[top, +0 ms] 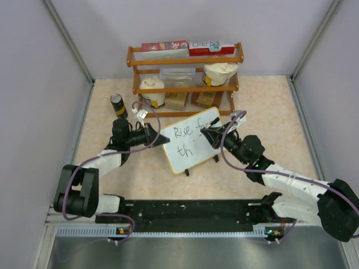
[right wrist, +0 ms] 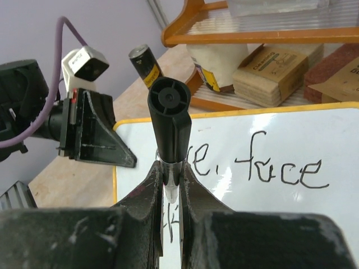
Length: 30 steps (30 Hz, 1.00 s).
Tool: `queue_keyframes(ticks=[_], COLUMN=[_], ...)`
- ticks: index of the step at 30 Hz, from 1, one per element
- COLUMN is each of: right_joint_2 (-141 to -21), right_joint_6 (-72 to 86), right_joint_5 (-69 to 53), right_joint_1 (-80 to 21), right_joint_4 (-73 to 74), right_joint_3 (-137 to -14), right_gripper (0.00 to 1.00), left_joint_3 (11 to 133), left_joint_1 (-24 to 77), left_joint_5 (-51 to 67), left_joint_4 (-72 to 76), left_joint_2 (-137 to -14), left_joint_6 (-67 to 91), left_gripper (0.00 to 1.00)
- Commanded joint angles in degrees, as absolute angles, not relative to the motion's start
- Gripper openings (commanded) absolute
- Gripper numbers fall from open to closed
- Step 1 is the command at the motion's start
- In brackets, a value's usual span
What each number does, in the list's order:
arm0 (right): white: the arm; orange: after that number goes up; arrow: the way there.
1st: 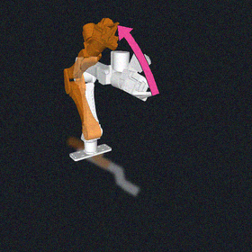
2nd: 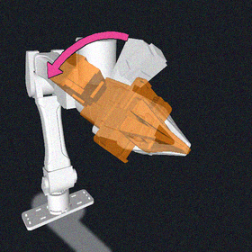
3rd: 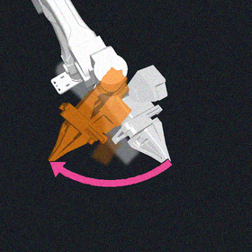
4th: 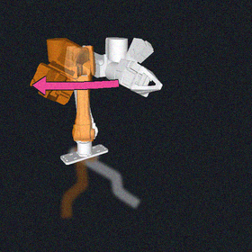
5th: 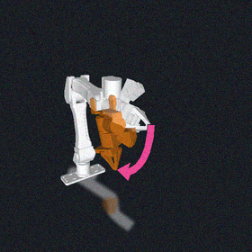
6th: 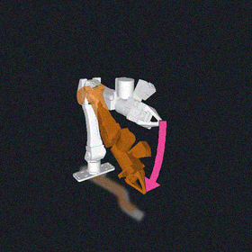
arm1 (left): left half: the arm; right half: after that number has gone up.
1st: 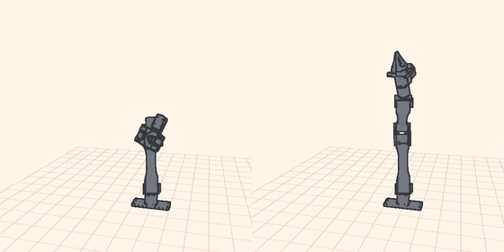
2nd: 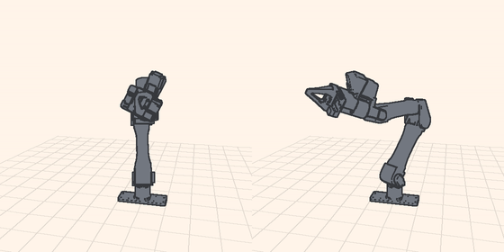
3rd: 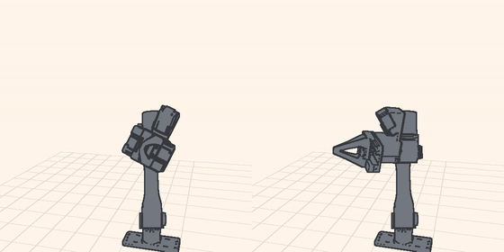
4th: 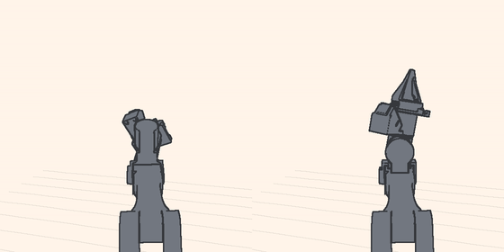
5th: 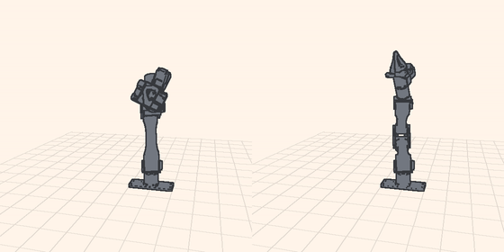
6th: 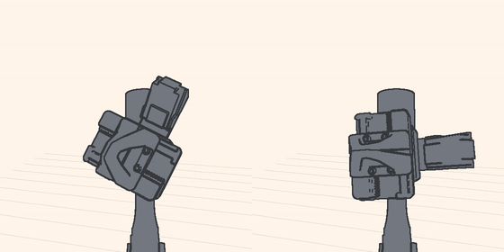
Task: Write a sentence on the whiteboard
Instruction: Write on the whiteboard with the whiteboard.
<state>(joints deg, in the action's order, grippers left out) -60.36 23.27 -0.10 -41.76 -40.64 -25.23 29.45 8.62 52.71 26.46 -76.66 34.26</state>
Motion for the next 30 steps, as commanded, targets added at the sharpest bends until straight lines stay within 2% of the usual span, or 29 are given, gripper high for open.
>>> queue_keyframes(ticks=[1,6,11,21,30], right_joint_2=[-61.43,-61.17,-63.8,-70.49,-75.23], right_joint_6=[24.96,24.0,19.52,19.6,20.92], right_joint_5=[-3.77,-2.55,1.93,3.6,3.78], right_joint_1=[-41.22,-41.75,-45.44,-45.97,-46.67], right_joint_4=[-42.62,-49.12,-50.01,-52.91,-56.25], right_joint_3=[-27.51,-24.26,-24.96,-23.91,-23.55], right_gripper=[0.0,0.0,0.0,0.0,0.0], left_joint_3=[30.94,32.61,34.18,36.12,34.19], left_joint_1=[7.56,5.1,3.87,2.11,1.58], left_joint_5=[49.66,51.41,52.21,51.07,50.97], left_joint_4=[28.57,24.88,20.66,14.59,17.31], left_joint_2=[-79.45,-83.31,-84.46,-88.77,-91.58], left_joint_6=[31.38,31.2,29.18,24.8,22.85], left_gripper=[0.0,0.0,0.0,0.0,0.0])
